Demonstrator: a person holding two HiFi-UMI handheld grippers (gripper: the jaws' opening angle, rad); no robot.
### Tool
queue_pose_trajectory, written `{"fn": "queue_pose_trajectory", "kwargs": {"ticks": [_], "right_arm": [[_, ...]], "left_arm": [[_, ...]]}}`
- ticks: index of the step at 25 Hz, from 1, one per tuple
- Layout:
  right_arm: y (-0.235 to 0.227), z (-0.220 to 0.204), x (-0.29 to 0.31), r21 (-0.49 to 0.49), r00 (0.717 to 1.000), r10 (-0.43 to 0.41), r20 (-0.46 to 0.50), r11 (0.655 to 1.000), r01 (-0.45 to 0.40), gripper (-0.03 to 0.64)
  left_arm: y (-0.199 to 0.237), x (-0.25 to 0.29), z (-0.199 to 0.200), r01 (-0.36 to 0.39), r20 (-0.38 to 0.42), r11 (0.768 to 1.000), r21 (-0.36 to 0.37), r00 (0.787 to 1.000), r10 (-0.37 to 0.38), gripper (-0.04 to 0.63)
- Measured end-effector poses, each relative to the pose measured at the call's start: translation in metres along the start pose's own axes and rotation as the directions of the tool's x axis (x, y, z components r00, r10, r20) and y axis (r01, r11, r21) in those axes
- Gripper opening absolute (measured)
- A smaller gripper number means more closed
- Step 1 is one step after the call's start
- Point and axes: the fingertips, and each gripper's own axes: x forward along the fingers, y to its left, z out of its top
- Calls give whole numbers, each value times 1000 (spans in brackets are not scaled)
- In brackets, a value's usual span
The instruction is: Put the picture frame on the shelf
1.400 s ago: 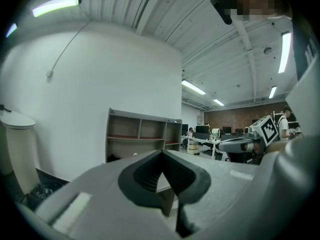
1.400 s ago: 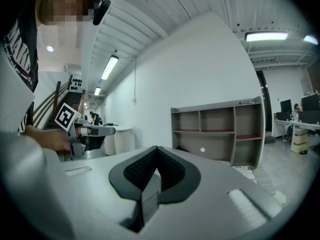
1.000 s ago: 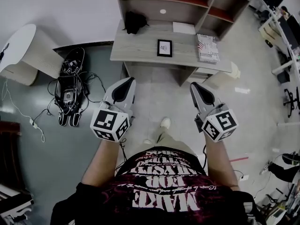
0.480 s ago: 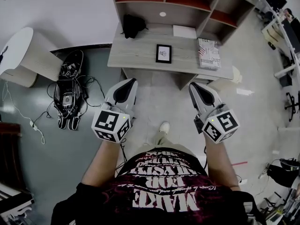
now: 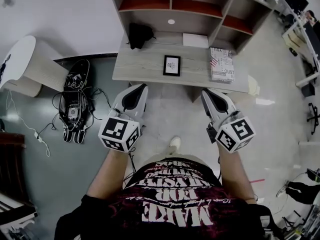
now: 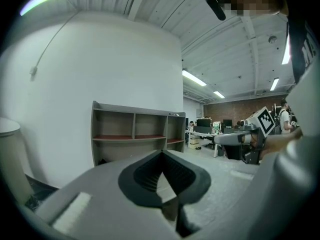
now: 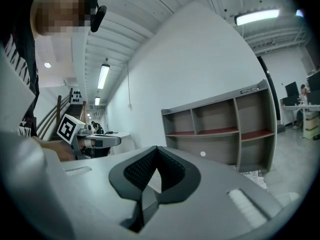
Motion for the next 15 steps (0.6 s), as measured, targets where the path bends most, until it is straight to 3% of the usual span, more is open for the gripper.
{"fn": "queue_pose_trajectory", "kwargs": {"ticks": [8, 15], "right_arm": [[-32, 14, 4, 19, 998, 38, 45, 999, -39, 28], [-38, 9, 21, 33, 996, 82, 20, 996, -82, 28]], "left_arm": [[-8, 21, 13, -23, 5, 1000, -14, 1000, 23, 0], [7, 19, 4, -85, -20, 996, -28, 996, 84, 0]]}}
